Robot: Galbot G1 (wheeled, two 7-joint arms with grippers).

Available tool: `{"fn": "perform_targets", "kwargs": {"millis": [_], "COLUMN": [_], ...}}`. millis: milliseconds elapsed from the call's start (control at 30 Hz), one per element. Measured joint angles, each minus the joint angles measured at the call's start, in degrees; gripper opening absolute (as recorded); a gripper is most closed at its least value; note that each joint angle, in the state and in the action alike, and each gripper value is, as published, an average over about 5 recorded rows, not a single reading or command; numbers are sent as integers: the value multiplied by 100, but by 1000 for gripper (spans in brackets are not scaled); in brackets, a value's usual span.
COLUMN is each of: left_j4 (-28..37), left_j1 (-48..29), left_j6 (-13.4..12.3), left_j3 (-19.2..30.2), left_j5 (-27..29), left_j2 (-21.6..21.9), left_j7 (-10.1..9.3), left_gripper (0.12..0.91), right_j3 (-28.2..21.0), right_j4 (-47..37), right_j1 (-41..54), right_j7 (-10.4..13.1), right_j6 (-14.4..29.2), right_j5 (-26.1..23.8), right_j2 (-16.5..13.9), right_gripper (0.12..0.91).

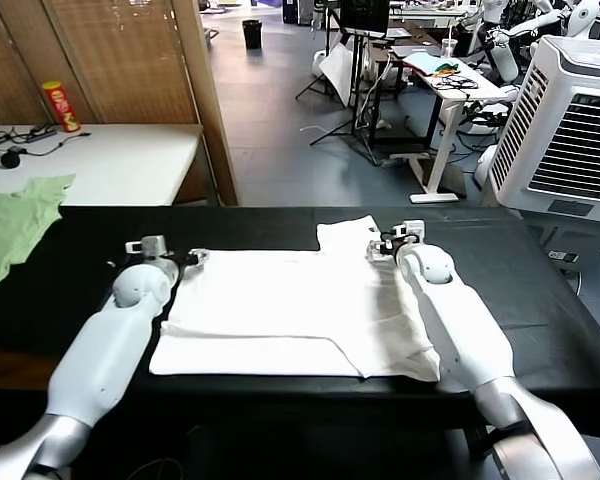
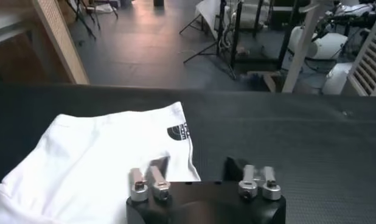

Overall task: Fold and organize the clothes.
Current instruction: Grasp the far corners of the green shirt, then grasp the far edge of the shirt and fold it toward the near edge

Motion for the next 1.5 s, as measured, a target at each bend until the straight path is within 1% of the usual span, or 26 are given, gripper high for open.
{"fn": "perform_targets", "kwargs": {"millis": [33, 67, 133, 167, 233, 400, 500, 567, 667, 800, 900, 1033, 1167, 1333, 1500], "left_j4": [-30, -62, -129, -163, -232, -404, -537, -648, -891, -1382, -1861, -2557, -3227, -3930, -4402], "left_j1": [11, 20, 35, 41, 51, 106, 174, 232, 365, 668, 1041, 1720, 2493, 3420, 4076], "left_j6": [2, 6, 9, 8, -2, -64, -90, -93, -90, -76, -70, -101, -172, -198, -198], "left_j3": [6, 11, 18, 21, 22, 1, -47, -94, -184, -348, -544, -868, -1235, -1724, -2047], "left_j5": [-2, -4, -12, -15, -21, -27, -40, -75, -156, -285, -362, -392, -406, -416, -385], "left_j2": [0, 1, 6, 9, 20, 63, 124, 183, 309, 532, 728, 1003, 1231, 1313, 1309], "left_j7": [1, 1, 2, 2, 2, 4, 5, -1, -23, -60, -69, -64, -68, -144, -215], "left_gripper": [293, 242, 163, 142, 129, 127, 127, 127, 127, 127, 127, 127, 127, 127, 127], "right_j3": [4, 14, 38, 52, 82, 178, 256, 308, 394, 515, 620, 773, 957, 1161, 1289], "right_j4": [15, 29, 55, 70, 112, 377, 692, 970, 1501, 2318, 2955, 3737, 4370, 4975, 5399], "right_j1": [-12, -21, -37, -47, -74, -201, -342, -474, -741, -1190, -1580, -2141, -2722, -3432, -3996], "right_j7": [-4, -6, -8, -6, 3, -28, -92, -106, -19, 235, 377, 503, 621, 656, 755], "right_j6": [26, 51, 100, 123, 179, 394, 505, 504, 348, 20, -242, -512, -668, -735, -889], "right_j5": [0, 0, 0, 0, 3, 98, 165, 199, 303, 525, 641, 660, 654, 620, 614], "right_j2": [5, 9, 7, -1, -28, -145, -249, -332, -489, -735, -945, -1213, -1433, -1649, -1774], "right_gripper": [270, 222, 150, 131, 122, 122, 122, 122, 122, 122, 122, 122, 122, 122, 122]}}
